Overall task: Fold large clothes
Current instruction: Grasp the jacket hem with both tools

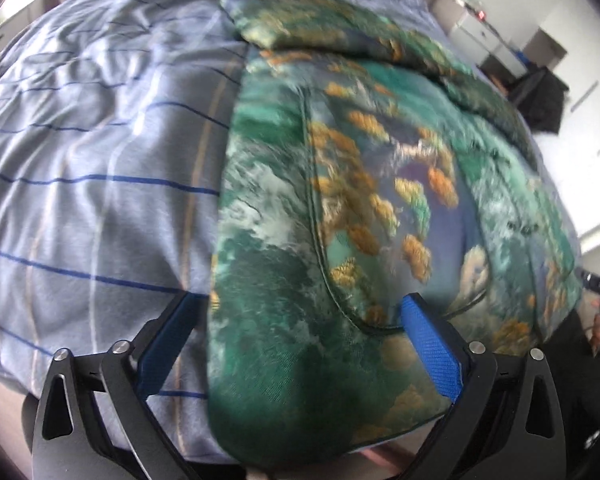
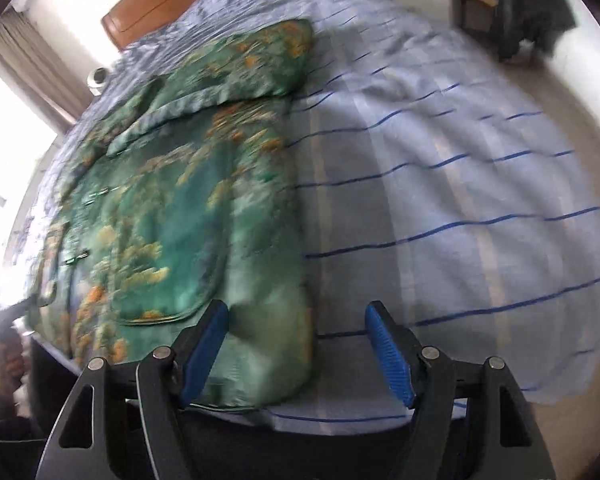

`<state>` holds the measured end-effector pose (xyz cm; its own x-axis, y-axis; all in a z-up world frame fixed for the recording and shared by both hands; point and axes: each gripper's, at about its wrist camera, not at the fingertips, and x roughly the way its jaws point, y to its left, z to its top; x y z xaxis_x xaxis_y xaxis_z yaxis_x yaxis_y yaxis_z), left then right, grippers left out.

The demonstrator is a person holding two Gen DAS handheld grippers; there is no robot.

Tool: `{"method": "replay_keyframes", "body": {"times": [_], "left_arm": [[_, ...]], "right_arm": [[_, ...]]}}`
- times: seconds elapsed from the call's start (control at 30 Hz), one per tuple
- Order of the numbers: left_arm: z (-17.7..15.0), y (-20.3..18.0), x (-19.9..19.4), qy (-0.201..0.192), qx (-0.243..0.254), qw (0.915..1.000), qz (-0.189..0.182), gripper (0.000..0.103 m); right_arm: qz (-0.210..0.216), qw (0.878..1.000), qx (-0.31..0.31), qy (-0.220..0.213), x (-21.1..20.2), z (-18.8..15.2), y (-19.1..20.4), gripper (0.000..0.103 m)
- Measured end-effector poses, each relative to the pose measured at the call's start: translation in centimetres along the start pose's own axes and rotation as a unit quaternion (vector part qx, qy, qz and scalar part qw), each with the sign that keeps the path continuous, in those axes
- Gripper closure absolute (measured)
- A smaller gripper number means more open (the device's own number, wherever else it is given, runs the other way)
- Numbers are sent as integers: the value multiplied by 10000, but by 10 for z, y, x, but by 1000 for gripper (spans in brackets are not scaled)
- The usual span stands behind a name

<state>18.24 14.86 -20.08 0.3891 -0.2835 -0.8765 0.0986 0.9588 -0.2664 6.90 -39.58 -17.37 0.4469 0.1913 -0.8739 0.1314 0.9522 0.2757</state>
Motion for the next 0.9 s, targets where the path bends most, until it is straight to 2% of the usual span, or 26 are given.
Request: {"method": "replay_keyframes", "body": {"times": [0.2,0.27,0.3,0.33,0.37,0.4,0.43,0.47,0.53,0.6,0.7,0.9], "left_arm": [[-1,-6,3,112,144,9998,-126,2],[-3,-8,2,157,182,9996,-155,4],[-4,-9,2,173,207,9995,-155,14],[-6,-11,1,217,240,9993,-196,26],[-8,-13,-1,255,269,9991,-210,29],[-9,-13,-4,256,284,9991,-207,39],[-9,-15,-6,269,284,9990,-213,48],[-7,-15,-6,277,254,9991,-216,52],[-4,-15,-10,282,141,9991,-267,75],[-2,-15,-16,247,72,9992,-301,84],[0,-21,-29,113,106,9996,-244,89],[-2,-26,-52,-147,92,9994,-287,91]], "right_arm": [[404,9984,-220,335,23,-1,12,31],[439,9976,-370,390,25,-2,19,44],[405,9972,-474,424,25,-2,23,62],[375,9968,-552,444,25,-2,27,70],[374,9966,-582,440,25,-1,29,75],[384,9965,-613,429,23,-1,32,82],[378,9964,-642,414,21,1,36,84],[344,9963,-679,405,20,2,40,85],[327,9962,-713,388,16,5,44,87],[350,9963,-705,332,11,7,47,88],[469,9967,-649,164,-4,11,49,88],[644,9955,-694,-21,-27,12,56,89]]}}
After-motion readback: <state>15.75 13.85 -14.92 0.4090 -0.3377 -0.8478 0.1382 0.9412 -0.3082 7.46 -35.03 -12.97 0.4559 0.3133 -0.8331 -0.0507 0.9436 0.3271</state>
